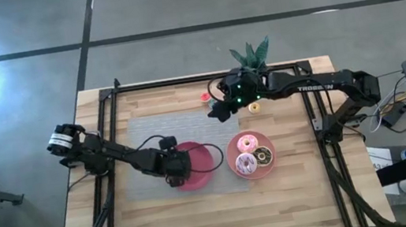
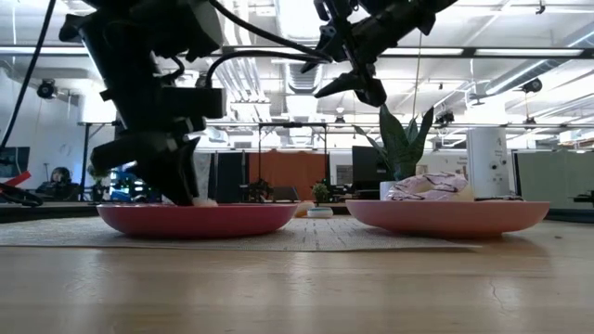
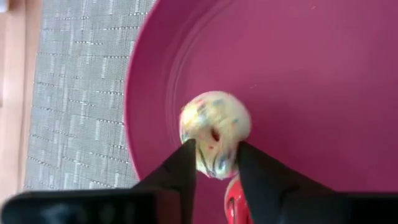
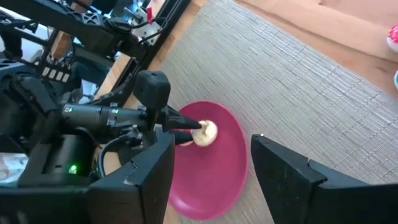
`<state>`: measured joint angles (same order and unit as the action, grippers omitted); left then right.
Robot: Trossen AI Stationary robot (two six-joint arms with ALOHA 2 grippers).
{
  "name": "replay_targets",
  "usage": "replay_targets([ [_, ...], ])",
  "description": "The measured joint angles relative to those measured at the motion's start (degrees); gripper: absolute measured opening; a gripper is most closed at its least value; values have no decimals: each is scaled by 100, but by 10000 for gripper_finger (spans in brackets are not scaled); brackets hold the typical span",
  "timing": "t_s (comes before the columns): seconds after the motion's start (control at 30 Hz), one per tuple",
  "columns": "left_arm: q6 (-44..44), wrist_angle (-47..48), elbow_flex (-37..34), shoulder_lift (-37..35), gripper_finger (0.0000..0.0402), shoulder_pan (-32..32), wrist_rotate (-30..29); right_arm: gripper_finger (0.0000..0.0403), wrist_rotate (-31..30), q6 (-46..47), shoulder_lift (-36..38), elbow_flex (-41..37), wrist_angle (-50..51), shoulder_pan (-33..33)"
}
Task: Pick & Place donuts
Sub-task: Put the small white donut on the pink plate, then put the small yellow donut on the pink plate
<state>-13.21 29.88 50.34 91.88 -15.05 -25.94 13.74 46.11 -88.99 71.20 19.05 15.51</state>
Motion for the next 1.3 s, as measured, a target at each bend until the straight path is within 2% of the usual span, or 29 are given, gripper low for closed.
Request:
replay_targets([
  [0.17, -31, 435, 213, -4, 133, -2, 142, 203, 8, -33, 6, 0, 4, 2],
  [0.43, -321, 1379, 788, -232, 140, -7, 136, 203, 39, -296, 9, -2, 370, 15],
  [0.63, -794, 1379, 837, -1214, 140, -82, 180, 203, -1, -274, -120, -42, 996, 211],
  [0.77, -1556, 1407, 710, -2026, 140, -99, 191, 203, -23, -281, -404, -46, 1074, 521],
  [0.9, -2313, 1374, 598, -2687, 140, -96, 187, 203, -67, -701, -719, -66, 1924, 872],
  [0.97, -2606, 1380, 529, -2938, 140, -98, 189, 203, -260, -996, -803, -104, 2395, 938],
  [1.13, -2890, 1369, 370, -3356, 140, -98, 111, 203, -1309, -1269, -769, -294, 3458, 907],
  [1.3, -2838, 1406, 283, -3482, 140, -96, -144, 197, -1381, -799, -186, -1059, 3328, 1096],
])
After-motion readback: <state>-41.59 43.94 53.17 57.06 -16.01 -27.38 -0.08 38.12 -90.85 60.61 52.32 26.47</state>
